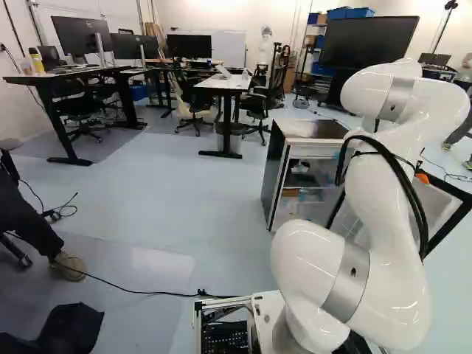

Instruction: Open the fridge door

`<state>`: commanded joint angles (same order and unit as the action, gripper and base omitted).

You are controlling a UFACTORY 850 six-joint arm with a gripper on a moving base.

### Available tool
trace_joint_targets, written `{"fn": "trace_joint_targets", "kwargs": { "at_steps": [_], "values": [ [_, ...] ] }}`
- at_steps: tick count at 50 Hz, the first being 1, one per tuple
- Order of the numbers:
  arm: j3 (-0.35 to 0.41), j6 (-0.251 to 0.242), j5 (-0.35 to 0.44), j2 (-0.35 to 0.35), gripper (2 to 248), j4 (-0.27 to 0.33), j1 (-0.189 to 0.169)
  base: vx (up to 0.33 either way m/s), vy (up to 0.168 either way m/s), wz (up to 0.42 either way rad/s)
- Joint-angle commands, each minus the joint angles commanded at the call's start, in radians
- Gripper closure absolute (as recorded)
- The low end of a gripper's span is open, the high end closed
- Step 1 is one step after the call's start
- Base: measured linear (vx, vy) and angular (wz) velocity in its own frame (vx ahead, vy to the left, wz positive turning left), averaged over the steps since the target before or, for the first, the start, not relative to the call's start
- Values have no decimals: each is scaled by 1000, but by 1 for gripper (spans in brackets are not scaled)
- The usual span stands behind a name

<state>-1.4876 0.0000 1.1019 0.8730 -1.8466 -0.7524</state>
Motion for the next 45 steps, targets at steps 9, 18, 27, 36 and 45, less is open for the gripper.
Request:
{"fn": "trace_joint_targets", "kwargs": {
  "at_steps": [9,18,27,36,45],
  "values": [
    [69,0,0,-38,3,60,7,0,0,0],
    [137,0,0,-77,3,126,13,0,0,0],
    [206,0,0,-117,3,193,20,0,0,0],
    [273,0,0,-156,3,261,27,0,0,0],
    [339,0,0,-197,3,329,34,0,0,0]
  ]
}}
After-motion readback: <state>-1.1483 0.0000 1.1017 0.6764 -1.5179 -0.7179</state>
